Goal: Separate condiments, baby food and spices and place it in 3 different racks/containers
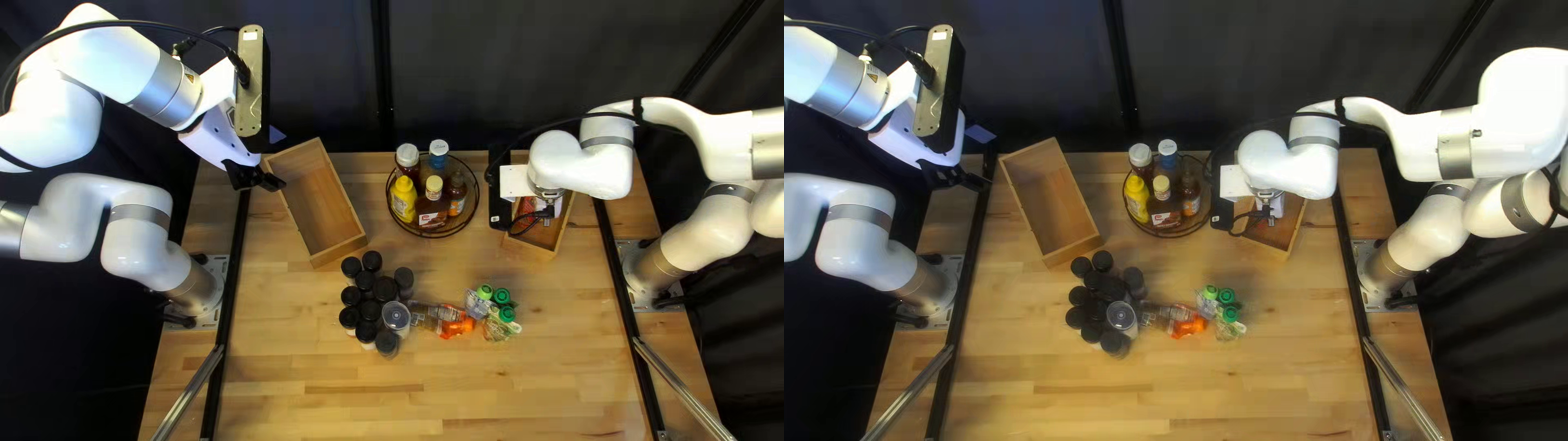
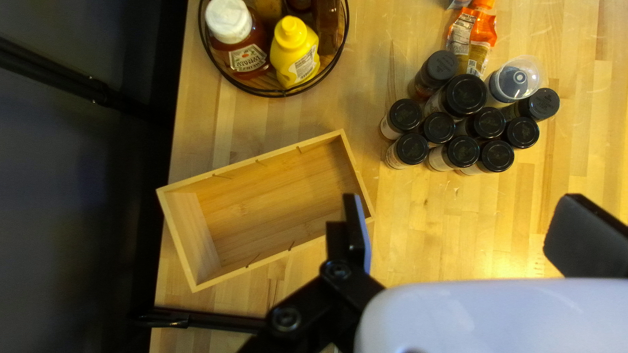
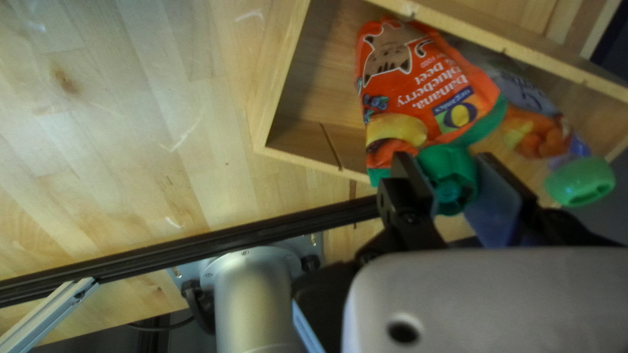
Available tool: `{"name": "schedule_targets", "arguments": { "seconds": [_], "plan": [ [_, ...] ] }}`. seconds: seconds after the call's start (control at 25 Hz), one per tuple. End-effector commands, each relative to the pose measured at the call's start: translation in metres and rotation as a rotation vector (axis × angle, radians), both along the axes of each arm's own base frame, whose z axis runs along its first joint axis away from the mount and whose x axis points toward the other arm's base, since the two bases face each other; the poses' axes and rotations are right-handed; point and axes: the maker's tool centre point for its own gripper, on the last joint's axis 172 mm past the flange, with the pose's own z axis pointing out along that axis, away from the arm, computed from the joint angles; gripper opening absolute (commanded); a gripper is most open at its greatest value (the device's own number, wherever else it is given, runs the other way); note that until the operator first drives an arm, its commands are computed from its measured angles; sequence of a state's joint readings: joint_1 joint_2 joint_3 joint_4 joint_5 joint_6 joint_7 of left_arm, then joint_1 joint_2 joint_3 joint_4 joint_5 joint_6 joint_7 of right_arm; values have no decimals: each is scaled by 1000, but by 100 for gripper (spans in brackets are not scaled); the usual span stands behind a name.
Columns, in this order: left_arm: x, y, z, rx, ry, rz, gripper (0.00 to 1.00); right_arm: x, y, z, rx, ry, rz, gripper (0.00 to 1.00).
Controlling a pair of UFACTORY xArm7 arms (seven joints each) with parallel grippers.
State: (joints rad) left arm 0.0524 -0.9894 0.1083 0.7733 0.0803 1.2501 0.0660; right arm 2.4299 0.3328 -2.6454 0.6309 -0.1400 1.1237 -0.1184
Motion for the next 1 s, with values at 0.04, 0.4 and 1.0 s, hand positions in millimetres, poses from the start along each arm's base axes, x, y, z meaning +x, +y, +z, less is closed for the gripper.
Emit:
{"name": "schedule_targets", "arguments": {
  "seconds": [0.04, 0.4, 1.0],
  "plan": [
    [0, 0, 0, 0, 0, 0, 100, 3, 7, 10, 6, -8, 13, 100],
    [0, 0, 0, 0, 0, 0, 100, 34, 76, 81, 112, -145, 135, 100],
    [0, 0, 0, 0, 0, 0, 100, 130, 174, 85, 119, -332, -76, 100]
  ]
}}
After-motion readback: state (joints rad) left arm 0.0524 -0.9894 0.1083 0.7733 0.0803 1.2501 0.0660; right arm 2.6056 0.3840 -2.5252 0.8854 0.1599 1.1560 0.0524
